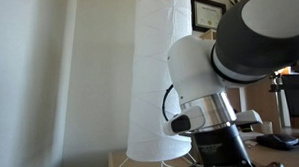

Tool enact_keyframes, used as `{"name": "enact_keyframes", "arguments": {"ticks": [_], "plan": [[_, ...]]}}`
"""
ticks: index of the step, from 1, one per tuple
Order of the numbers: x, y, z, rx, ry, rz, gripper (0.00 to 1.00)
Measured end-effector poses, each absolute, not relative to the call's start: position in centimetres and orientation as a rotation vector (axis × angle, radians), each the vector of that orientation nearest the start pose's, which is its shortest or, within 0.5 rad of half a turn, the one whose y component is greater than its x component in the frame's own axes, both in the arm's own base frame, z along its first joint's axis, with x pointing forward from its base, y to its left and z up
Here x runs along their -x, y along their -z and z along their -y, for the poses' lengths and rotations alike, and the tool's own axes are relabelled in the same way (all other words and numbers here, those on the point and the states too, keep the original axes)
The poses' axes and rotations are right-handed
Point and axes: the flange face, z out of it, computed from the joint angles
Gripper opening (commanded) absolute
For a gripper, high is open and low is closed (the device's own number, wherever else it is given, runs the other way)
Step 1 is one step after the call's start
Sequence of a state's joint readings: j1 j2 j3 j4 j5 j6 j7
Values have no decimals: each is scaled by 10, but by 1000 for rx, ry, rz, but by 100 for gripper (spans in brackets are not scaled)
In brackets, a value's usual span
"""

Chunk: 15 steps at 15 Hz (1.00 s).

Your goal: Close the drawer on the right

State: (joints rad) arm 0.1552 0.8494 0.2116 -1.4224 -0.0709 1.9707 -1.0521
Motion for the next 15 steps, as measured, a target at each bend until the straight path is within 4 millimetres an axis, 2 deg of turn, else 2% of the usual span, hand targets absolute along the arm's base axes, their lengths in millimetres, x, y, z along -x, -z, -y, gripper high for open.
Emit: {"name": "enact_keyframes", "arguments": {"ticks": [5,10,13,15], "plan": [[-665,-136,-223,2224,-371,1902,100],[-677,-101,-209,2235,-426,1858,100],[-683,-88,-204,2238,-443,1838,100],[-685,-87,-204,2240,-440,1837,100]]}}
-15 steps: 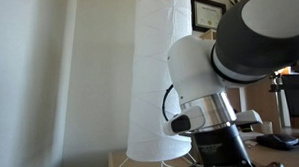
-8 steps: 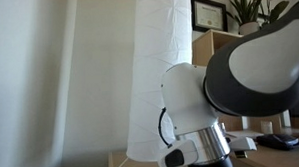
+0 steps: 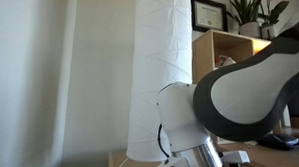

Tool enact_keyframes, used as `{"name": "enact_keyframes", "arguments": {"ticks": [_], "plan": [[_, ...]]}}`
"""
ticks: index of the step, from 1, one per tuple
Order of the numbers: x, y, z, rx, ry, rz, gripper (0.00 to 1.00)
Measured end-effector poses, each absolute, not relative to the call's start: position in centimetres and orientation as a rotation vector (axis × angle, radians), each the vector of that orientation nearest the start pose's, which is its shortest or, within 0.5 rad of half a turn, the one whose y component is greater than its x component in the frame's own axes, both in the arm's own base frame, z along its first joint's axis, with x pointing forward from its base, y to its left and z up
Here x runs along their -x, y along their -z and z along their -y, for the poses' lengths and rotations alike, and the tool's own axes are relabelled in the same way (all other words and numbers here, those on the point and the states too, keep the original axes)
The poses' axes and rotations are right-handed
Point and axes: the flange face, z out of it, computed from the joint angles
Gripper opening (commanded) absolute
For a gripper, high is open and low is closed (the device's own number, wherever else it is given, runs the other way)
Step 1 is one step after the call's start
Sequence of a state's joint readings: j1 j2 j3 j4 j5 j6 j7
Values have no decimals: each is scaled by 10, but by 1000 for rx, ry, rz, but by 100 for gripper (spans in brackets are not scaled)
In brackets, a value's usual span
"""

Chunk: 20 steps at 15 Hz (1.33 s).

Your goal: Close the drawer on the right

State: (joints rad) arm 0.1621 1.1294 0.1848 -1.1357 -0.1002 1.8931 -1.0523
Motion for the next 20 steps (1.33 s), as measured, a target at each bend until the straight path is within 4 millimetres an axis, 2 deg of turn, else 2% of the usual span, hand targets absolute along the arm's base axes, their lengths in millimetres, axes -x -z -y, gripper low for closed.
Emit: {"name": "enact_keyframes", "arguments": {"ticks": [12,15,20], "plan": [[-685,-85,-205,2238,-439,1837,100],[-678,-75,-205,2234,-441,1838,100],[-657,-43,-208,2237,-397,1874,100]]}}
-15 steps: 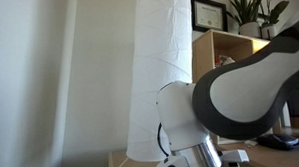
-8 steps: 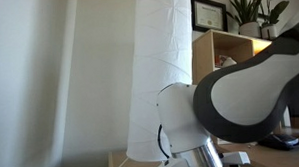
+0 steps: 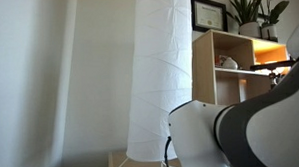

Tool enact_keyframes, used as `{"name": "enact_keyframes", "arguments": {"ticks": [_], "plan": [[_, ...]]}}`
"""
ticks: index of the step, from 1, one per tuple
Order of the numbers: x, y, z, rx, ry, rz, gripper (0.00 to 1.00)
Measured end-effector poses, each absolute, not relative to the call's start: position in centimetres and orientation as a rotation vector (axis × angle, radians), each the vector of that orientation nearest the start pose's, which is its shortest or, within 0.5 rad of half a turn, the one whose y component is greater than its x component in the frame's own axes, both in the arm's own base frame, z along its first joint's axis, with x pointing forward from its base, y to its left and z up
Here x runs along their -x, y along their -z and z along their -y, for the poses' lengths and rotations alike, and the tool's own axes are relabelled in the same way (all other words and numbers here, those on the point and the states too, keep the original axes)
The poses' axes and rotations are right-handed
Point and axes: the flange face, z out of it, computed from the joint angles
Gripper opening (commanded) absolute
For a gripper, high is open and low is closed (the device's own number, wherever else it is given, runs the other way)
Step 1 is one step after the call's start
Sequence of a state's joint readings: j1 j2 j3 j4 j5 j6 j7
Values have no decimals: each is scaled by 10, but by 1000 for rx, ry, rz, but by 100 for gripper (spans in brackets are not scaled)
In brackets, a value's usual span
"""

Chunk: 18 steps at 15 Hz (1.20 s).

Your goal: Close the drawer on the right

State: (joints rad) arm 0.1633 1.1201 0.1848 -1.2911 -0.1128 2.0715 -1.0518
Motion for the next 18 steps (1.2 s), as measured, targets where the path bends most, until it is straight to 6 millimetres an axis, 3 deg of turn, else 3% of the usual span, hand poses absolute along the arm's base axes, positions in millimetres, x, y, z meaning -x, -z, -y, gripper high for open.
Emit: {"name": "enact_keyframes", "arguments": {"ticks": [3,8,18], "plan": [[-637,-28,-211,2227,-387,1915,100],[-611,-28,-218,2232,-409,1939,100],[-610,-28,-220,2228,-411,1939,100]]}}
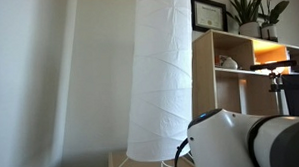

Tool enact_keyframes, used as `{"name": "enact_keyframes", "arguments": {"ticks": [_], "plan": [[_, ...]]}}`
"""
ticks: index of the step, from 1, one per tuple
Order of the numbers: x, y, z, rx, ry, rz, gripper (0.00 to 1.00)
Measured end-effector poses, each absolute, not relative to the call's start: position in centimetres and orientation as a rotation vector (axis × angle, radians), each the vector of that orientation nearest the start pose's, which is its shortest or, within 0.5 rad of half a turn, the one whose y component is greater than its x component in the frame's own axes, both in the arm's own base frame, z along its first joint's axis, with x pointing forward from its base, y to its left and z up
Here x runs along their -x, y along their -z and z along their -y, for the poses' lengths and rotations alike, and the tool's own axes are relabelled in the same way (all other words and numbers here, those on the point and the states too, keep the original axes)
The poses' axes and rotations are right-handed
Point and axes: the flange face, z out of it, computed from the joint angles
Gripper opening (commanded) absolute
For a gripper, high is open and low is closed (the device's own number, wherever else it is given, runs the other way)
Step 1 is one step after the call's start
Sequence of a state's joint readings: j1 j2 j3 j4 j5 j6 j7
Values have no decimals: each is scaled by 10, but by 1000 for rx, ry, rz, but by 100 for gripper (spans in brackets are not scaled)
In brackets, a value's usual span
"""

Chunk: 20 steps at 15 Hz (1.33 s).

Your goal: Close the drawer on the right

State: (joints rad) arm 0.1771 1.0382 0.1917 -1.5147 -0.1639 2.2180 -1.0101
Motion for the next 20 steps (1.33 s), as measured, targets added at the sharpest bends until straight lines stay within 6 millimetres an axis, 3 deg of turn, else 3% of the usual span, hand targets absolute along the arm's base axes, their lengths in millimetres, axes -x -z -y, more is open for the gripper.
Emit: {"name": "enact_keyframes", "arguments": {"ticks": [10,20], "plan": [[-610,-30,-224,2220,-409,1969,100],[-600,-67,-239,2268,-255,2042,100]]}}
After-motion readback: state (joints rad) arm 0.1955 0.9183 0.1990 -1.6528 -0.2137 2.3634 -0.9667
